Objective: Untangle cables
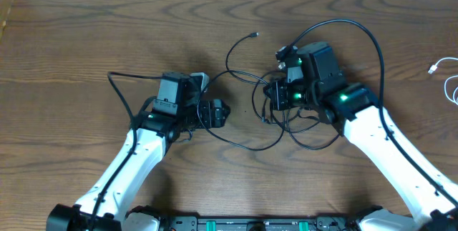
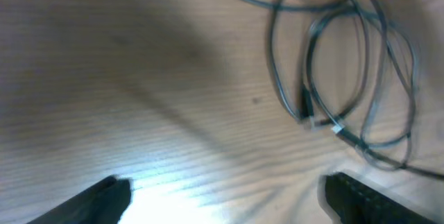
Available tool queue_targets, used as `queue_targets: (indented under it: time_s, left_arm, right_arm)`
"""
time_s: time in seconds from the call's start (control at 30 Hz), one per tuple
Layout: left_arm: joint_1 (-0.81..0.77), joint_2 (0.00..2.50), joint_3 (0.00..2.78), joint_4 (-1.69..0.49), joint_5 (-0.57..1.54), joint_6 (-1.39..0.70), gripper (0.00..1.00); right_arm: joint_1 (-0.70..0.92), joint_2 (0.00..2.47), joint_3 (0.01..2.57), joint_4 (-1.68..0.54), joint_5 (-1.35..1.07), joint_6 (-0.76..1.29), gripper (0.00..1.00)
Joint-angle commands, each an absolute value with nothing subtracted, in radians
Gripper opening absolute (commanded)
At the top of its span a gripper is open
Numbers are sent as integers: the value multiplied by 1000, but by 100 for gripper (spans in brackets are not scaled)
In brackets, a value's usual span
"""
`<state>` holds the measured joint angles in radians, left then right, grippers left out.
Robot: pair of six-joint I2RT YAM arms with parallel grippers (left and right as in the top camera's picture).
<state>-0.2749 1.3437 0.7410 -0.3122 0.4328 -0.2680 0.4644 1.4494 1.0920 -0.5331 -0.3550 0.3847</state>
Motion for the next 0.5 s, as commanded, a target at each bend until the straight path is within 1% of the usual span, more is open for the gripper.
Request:
queue_targets:
  time_s: [0.0,0.1,0.13,0.23,0.27,0.33,0.47]
  left_arm:
    - [-271,1350,746,-332,291,-210,95]
    - [-271,1350,746,-381,117,-211,95]
    - [-271,1350,746,-410,26,-211,96]
    - [-271,1350,746,-464,-152,-216,96]
    - [-271,1350,746,-471,-180,-215,96]
    - [-271,1350,746,-474,-221,-215,96]
    - [-271,1350,746,-469,-221,-222,96]
  right_arm:
    - [475,1517,1097,-537,-319,445,1]
    - [471,1556,1097,-531,-317,483,1]
    - [466,1560,1097,-516,-327,480,1]
    - [464,1544,1097,-459,-449,387,1]
    - [464,1534,1097,-452,-446,381,1]
    - [464,1523,1097,-463,-367,404,1]
    - [462,1513,1097,-510,-236,436,1]
